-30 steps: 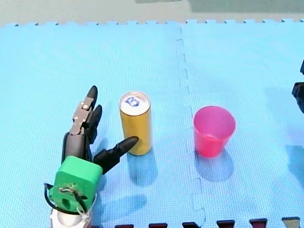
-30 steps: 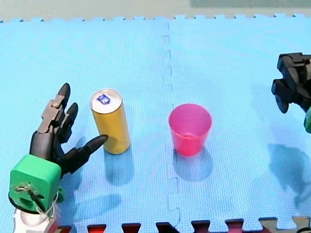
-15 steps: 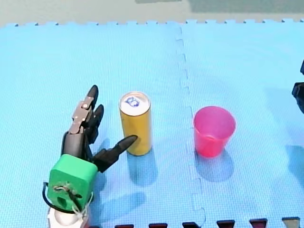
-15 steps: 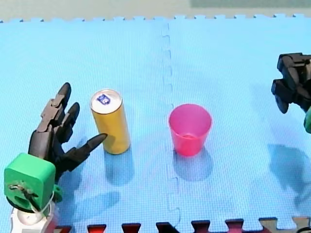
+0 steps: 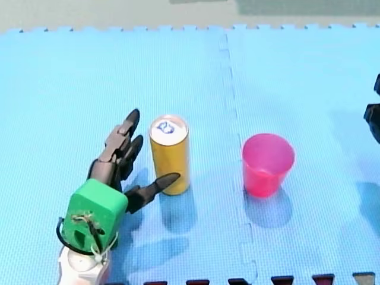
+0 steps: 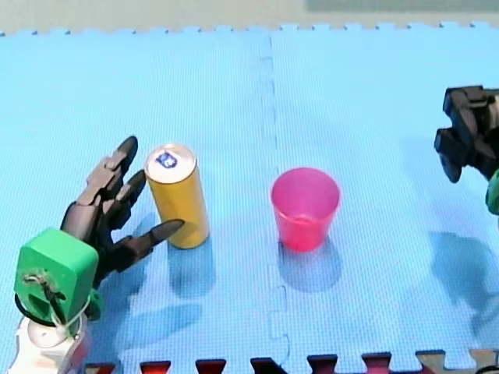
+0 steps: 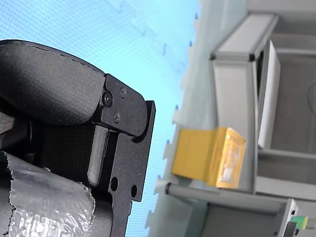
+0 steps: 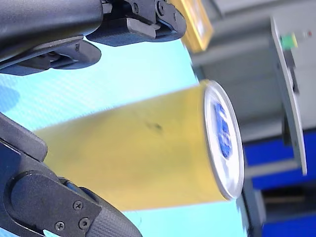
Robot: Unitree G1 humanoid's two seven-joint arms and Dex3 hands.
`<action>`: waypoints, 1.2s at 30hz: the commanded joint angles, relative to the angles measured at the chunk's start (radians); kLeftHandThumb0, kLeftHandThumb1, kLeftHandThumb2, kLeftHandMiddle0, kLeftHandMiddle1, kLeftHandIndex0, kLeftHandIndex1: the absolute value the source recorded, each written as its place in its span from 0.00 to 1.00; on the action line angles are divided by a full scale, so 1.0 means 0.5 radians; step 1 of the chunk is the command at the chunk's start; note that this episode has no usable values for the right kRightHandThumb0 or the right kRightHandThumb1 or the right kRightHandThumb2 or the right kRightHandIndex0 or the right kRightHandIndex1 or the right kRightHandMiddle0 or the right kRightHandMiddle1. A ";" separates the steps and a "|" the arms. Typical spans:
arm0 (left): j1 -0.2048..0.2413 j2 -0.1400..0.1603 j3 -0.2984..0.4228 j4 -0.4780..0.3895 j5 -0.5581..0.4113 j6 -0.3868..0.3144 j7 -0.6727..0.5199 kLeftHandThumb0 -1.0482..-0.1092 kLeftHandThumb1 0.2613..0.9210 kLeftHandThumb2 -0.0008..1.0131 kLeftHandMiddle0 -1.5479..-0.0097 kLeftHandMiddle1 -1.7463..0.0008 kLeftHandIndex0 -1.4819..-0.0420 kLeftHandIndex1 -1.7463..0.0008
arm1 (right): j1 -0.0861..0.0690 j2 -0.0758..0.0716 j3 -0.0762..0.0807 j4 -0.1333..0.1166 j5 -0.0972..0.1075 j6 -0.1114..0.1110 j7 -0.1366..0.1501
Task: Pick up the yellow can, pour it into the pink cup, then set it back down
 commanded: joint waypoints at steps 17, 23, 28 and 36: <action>-0.046 0.014 -0.029 -0.146 -0.081 0.172 -0.218 0.44 0.58 0.00 0.83 1.00 0.86 1.00 | -0.008 -0.001 -0.015 -0.002 0.013 -0.006 0.015; -0.051 0.012 -0.040 -0.167 -0.090 0.197 -0.259 0.46 0.57 0.00 0.83 1.00 0.86 1.00 | -0.007 -0.009 -0.014 -0.006 0.012 -0.012 0.020; -0.068 0.021 -0.055 -0.164 -0.086 0.232 -0.294 0.50 0.56 0.00 0.82 1.00 0.86 1.00 | -0.005 -0.009 -0.016 -0.009 0.016 -0.013 0.026; -0.073 0.064 -0.098 -0.200 -0.024 0.305 -0.302 0.51 0.56 0.00 0.75 0.97 0.82 0.99 | 0.000 -0.008 -0.027 -0.011 0.031 -0.008 0.039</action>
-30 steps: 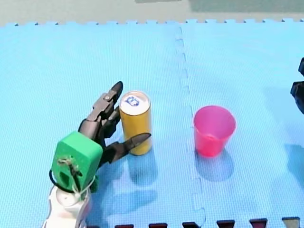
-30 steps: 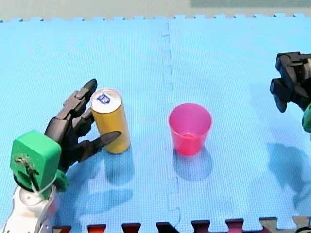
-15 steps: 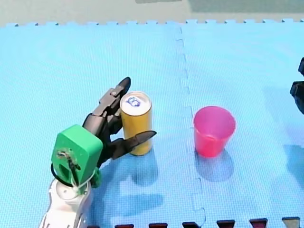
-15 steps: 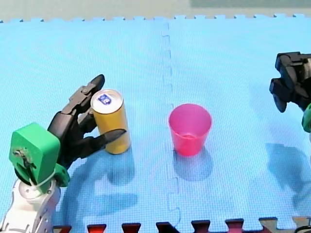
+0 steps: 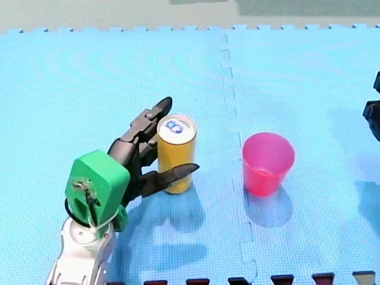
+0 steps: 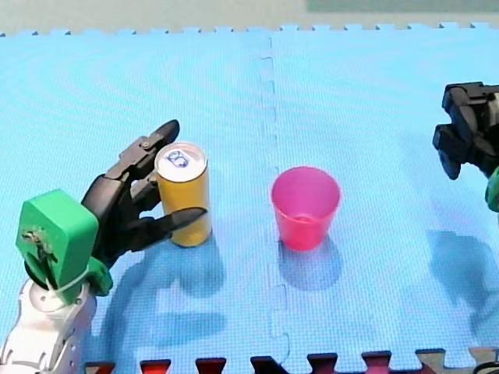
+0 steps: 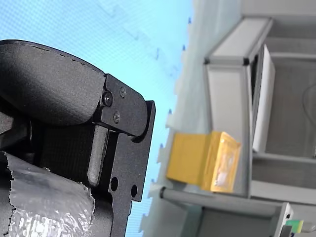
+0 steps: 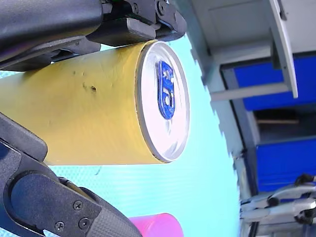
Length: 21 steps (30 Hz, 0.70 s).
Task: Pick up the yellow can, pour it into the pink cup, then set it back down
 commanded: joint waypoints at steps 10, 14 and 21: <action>-0.012 0.033 -0.083 0.011 0.383 -0.037 0.447 0.47 0.81 0.01 0.36 0.95 0.37 0.97 | 0.012 -0.014 -0.003 -0.009 0.007 -0.005 0.004; -0.008 0.025 -0.095 0.005 0.443 -0.007 0.561 0.58 0.79 0.00 0.25 0.94 0.26 0.97 | 0.013 -0.015 -0.002 -0.010 0.006 -0.005 0.003; -0.006 0.040 -0.118 -0.020 0.485 0.060 0.626 0.68 0.79 0.00 0.15 0.94 0.19 0.98 | 0.012 -0.016 0.001 -0.009 0.004 -0.005 0.005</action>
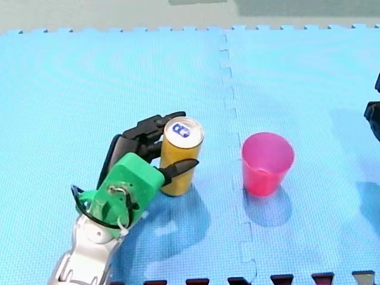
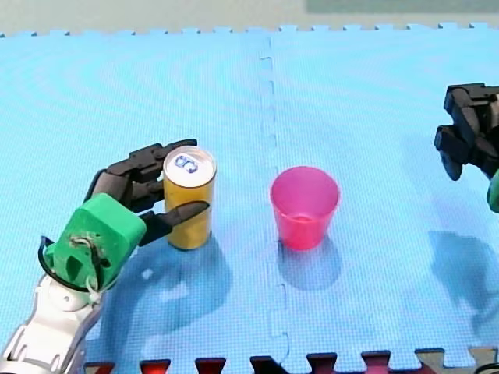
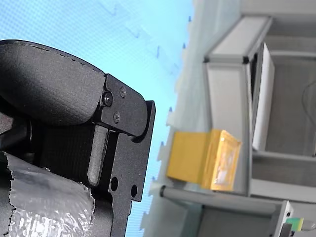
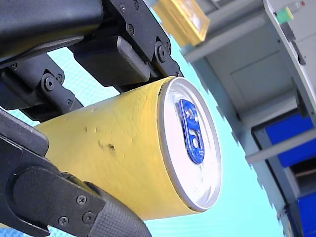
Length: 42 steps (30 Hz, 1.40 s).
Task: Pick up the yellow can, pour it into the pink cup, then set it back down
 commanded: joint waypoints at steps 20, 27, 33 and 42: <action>0.002 0.016 0.047 -0.082 -0.162 0.151 -0.126 0.69 0.80 0.00 0.12 0.97 0.18 1.00 | 0.006 0.001 -0.002 -0.004 0.004 -0.021 0.001; -0.089 -0.088 0.154 -0.090 -0.351 0.081 -0.123 0.70 0.80 0.00 0.11 0.98 0.17 1.00 | 0.000 0.009 0.008 0.002 -0.008 -0.020 -0.021; -0.171 -0.120 0.177 -0.077 -0.376 0.011 -0.119 0.71 0.80 0.00 0.10 0.99 0.17 1.00 | -0.003 0.025 0.014 0.004 -0.013 -0.023 -0.040; -0.200 -0.120 0.190 -0.130 -0.394 0.027 -0.141 0.72 0.79 0.00 0.10 0.99 0.17 1.00 | -0.002 0.030 0.007 0.006 -0.007 -0.033 -0.037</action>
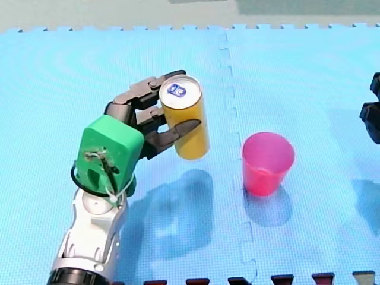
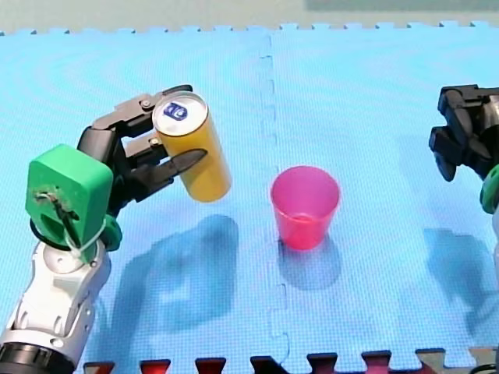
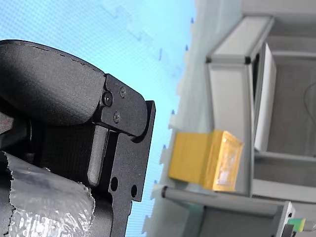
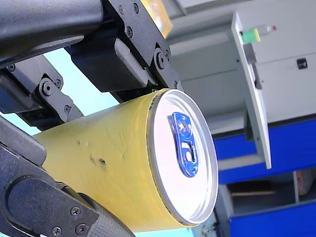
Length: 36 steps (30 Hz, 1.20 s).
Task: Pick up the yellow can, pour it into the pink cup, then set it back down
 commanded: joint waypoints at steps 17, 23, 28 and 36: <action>-0.298 0.126 -0.108 0.197 0.496 -0.254 0.461 0.71 0.78 0.00 0.10 1.00 0.17 1.00 | -0.003 0.013 -0.006 0.003 0.005 -0.026 -0.002; -0.396 0.140 -0.187 0.349 0.664 -0.334 0.629 0.70 0.78 0.00 0.11 1.00 0.17 1.00 | -0.002 0.020 -0.008 0.008 0.004 -0.027 -0.006; -0.415 0.132 -0.264 0.305 0.802 -0.247 0.732 0.69 0.78 0.00 0.11 1.00 0.17 1.00 | 0.003 0.025 -0.007 0.013 0.000 -0.032 -0.011; -0.463 0.134 -0.366 0.296 0.935 -0.160 0.814 0.57 0.82 0.01 0.12 1.00 0.18 1.00 | 0.006 0.029 -0.001 0.023 -0.012 -0.050 -0.021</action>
